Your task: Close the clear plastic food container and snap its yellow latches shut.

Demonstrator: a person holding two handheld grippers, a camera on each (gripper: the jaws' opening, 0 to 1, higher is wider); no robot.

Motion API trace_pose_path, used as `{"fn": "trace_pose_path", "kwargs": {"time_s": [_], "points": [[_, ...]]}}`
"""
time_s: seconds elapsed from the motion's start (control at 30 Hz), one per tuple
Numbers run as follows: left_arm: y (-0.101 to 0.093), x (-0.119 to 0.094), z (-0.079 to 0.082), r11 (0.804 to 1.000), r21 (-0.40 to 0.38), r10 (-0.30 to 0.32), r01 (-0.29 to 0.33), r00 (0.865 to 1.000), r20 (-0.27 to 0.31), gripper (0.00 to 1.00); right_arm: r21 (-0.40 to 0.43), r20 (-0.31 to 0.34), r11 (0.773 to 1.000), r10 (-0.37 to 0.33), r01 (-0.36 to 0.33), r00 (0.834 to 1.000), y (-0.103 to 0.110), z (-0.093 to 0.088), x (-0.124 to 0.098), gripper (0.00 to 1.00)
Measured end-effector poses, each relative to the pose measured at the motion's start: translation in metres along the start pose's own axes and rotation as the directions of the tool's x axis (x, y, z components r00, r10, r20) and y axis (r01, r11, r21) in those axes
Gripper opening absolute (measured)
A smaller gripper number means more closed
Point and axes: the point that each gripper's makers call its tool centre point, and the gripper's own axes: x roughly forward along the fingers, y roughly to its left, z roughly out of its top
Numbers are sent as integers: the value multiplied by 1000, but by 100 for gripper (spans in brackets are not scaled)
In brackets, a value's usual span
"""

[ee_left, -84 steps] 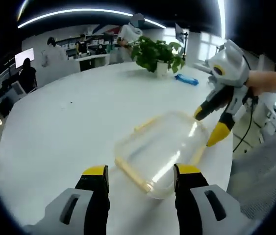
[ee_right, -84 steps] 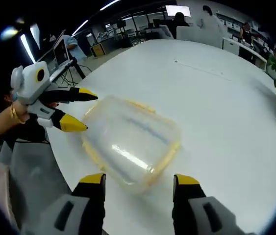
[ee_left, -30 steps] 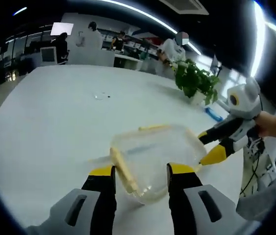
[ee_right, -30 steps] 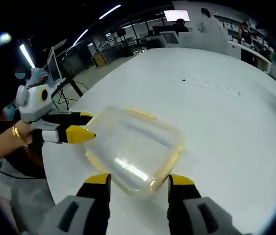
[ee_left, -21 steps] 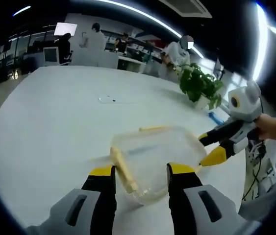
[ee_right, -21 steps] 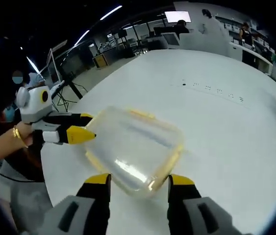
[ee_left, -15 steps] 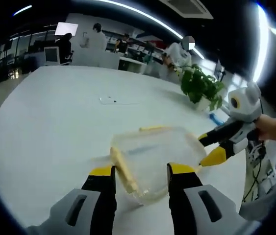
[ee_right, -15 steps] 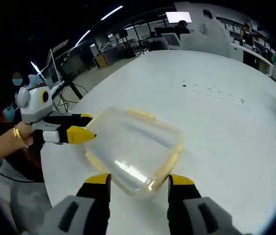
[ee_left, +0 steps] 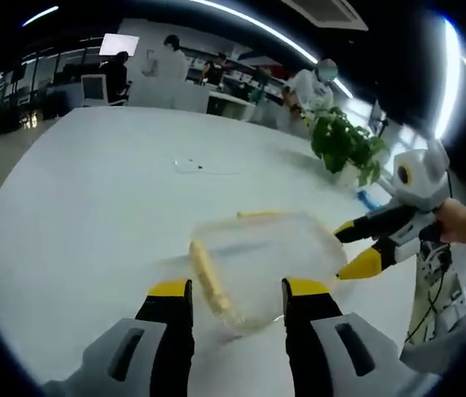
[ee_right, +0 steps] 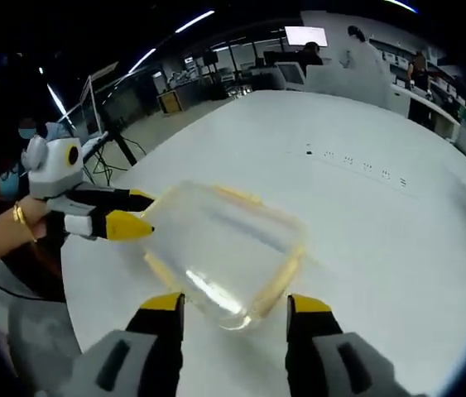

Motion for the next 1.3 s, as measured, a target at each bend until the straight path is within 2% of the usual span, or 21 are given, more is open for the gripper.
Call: {"fn": "trace_pose_path", "kwargs": {"time_s": [0.1,0.33,0.43,0.6,0.67,0.77,1.03,1.2,1.3], "points": [[1,-11,2,1000,14,7,-7,1000,5,47,6,3,1000,5,-5,1000,0,-3,-5,48],[0,-29,3,998,48,29,-30,999,14,48,33,29,999,7,-8,1000,3,-6,-21,49],[-9,-36,-8,996,86,17,-15,1000,-17,48,42,46,999,3,-5,999,7,-9,-29,49],[-20,-48,-20,993,116,15,-12,1000,-25,50,60,66,998,4,-8,998,12,-15,-37,50],[-24,-55,-24,993,115,16,-13,999,-30,53,68,75,998,2,-7,997,13,-18,-42,50],[-29,-66,-29,993,120,6,-3,1000,-24,56,81,89,997,2,-10,996,17,-21,-48,50],[-28,-95,-31,988,149,25,-28,999,24,66,80,151,997,7,-20,988,28,-30,-62,60],[-30,-109,-37,987,157,36,-42,998,42,68,84,168,996,6,-20,986,34,-40,-70,62],[-28,-116,-39,985,154,69,-77,996,55,71,85,176,996,1,-16,984,39,-46,-75,63]]}}
